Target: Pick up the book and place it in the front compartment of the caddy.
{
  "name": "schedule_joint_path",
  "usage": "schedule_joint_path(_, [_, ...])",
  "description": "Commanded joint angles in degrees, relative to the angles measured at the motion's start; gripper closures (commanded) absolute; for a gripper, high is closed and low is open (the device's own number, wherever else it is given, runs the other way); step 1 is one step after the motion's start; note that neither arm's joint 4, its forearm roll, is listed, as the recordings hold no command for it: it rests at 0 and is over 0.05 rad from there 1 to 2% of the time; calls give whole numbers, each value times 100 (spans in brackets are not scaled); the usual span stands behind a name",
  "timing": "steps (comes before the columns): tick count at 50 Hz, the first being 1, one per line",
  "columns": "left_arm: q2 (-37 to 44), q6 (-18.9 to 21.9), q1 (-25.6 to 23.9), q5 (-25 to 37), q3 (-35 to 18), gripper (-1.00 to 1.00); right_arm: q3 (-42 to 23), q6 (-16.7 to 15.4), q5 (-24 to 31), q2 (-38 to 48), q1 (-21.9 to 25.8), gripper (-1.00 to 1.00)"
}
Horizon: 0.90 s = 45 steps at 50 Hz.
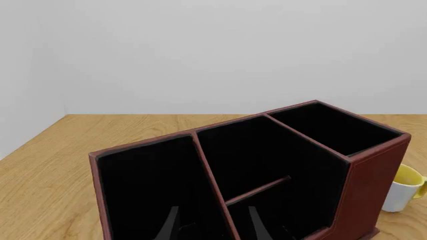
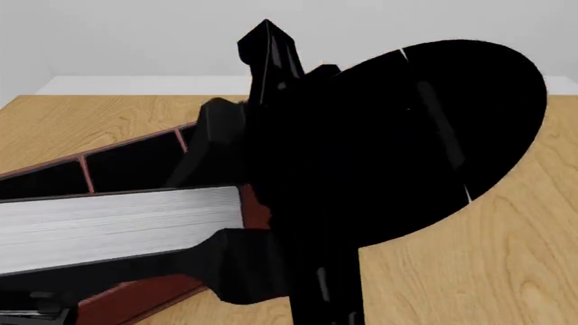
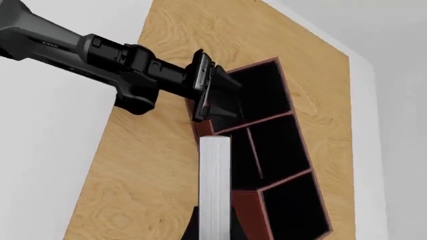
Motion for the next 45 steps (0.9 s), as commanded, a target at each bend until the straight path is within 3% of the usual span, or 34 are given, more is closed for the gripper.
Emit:
schedule_joint_path(1, [0, 0, 0, 0, 0, -100, -503, -1057, 9, 76, -246, 100])
schedule_joint_path(4, [0, 0, 0, 0, 0, -100, -478, -1429, 9, 44, -329, 100])
schedule_joint_path(12, [0, 0, 0, 0, 0, -100, -639, -1737, 9, 151, -297, 100])
schedule_joint_path(17, [0, 0, 0, 0, 0, -100, -771, -2096, 9, 223, -364, 100])
schedule_joint_path(21, [0, 0, 0, 0, 0, -100, -876, -2125, 9, 299, -323, 100])
schedule_joint_path(30, [0, 0, 0, 0, 0, -100, -958, -2729, 9, 472, -556, 100])
schedule_joint_path(45, [0, 0, 0, 0, 0, -100, -1348, -2708, 9, 864, -418, 100])
